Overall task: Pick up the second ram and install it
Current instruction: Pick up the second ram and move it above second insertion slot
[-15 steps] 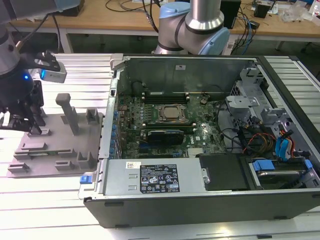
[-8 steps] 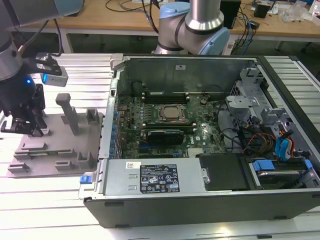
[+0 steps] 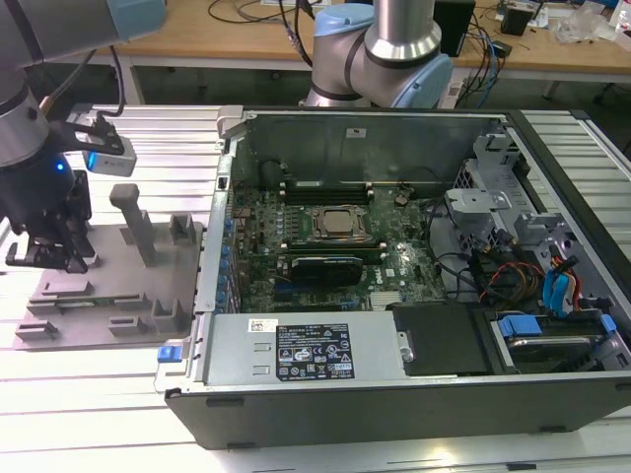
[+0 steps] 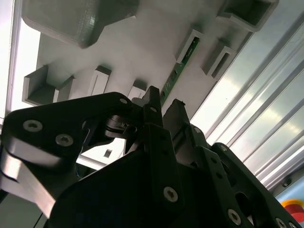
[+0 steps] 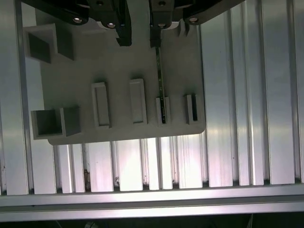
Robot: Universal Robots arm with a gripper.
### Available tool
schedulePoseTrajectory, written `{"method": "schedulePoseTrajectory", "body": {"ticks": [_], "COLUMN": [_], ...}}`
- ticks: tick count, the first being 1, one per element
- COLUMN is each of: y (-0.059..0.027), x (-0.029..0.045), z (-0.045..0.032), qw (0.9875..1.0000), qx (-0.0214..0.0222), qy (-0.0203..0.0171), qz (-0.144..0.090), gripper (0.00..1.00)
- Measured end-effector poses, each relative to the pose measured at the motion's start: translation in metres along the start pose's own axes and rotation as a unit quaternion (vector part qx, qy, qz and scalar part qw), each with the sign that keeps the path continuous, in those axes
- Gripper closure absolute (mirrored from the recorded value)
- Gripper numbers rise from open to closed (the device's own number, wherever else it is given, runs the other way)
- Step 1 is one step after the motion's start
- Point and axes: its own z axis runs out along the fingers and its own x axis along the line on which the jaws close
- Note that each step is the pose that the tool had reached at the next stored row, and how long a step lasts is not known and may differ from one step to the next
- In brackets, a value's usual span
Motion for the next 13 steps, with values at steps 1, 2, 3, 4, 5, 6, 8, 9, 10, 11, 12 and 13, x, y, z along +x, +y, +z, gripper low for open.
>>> {"method": "schedulePoseTrajectory", "body": {"ticks": [1, 2, 3, 4, 5, 6, 8, 9, 10, 11, 12, 13], "y": [0.0, -0.0001, -0.0001, -0.0001, -0.0001, -0.0002, -0.0003, -0.0003, -0.0004, -0.0004, -0.0004, -0.0004], "x": [0.0, 0.0001, 0.0001, 0.0001, 0.0001, 0.0001, 0.0002, 0.0002, 0.0003, 0.0003, 0.0003, 0.0003], "z": [0.001, 0.0019, 0.0027, 0.0033, 0.0038, 0.005, 0.0071, 0.0083, 0.0101, 0.0111, 0.0117, 0.0123], "qw": [1.0, 1.0, 1.0, 1.0, 1.0, 1.0, 1.0, 1.0, 1.0, 1.0, 1.0, 1.0], "qx": [0.0, 0.0, 0.0, 0.0, 0.0, 0.0, 0.0, 0.0, 0.0, 0.0, 0.0, 0.0], "qy": [0.0, 0.0, 0.0, 0.0, 0.0, 0.0, 0.0, 0.0, 0.0, 0.0, 0.0, 0.0], "qz": [0.0, 0.0, 0.0, 0.0, 0.0, 0.0, 0.0, 0.0, 0.0, 0.0, 0.0, 0.0], "gripper": [0.72, 0.72, 0.72, 0.72, 0.72, 0.72, 0.72, 0.72, 0.72, 0.72, 0.72, 0.72]}}
